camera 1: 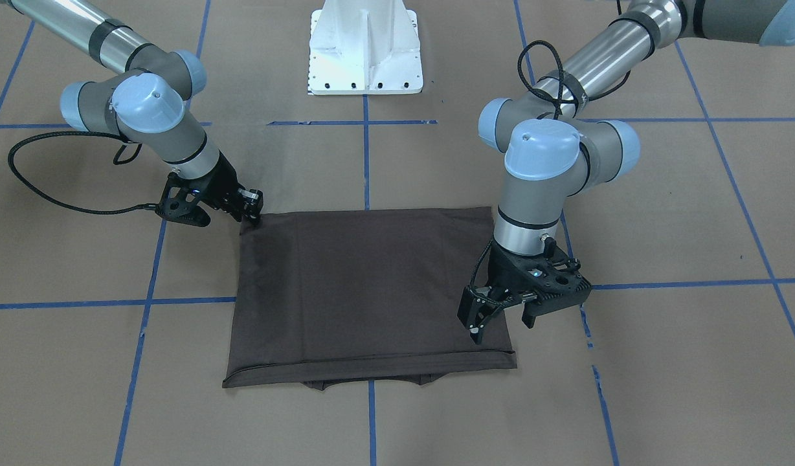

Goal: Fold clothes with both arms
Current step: 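Move the right gripper down to the folded shirt's nearest corner, then grasp the corner with the right gripper and drag it, rotating the shirt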

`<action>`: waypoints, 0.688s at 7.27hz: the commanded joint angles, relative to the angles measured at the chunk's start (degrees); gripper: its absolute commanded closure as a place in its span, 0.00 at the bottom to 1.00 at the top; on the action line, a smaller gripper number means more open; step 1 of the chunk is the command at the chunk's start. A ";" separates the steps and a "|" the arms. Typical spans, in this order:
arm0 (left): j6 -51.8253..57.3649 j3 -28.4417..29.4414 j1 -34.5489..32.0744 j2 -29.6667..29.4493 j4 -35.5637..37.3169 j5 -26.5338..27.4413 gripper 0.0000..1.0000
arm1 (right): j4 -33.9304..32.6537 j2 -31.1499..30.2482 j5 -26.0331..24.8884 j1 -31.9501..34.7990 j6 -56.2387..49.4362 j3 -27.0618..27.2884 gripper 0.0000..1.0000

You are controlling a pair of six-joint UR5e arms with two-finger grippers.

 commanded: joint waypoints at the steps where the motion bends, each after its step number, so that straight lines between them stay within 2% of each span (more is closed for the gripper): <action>1: -0.31 0.01 0.09 -0.03 -0.21 0.00 0.01 | 0.05 -3.72 0.31 -0.94 -0.28 4.22 1.00; 3: -0.31 -0.07 0.09 -0.12 -0.12 0.00 0.01 | -0.13 -6.19 1.96 -5.32 0.24 7.74 1.00; 5: -0.92 -1.82 0.18 -0.21 0.14 0.09 0.01 | -0.04 -16.51 2.51 -15.13 0.42 19.12 1.00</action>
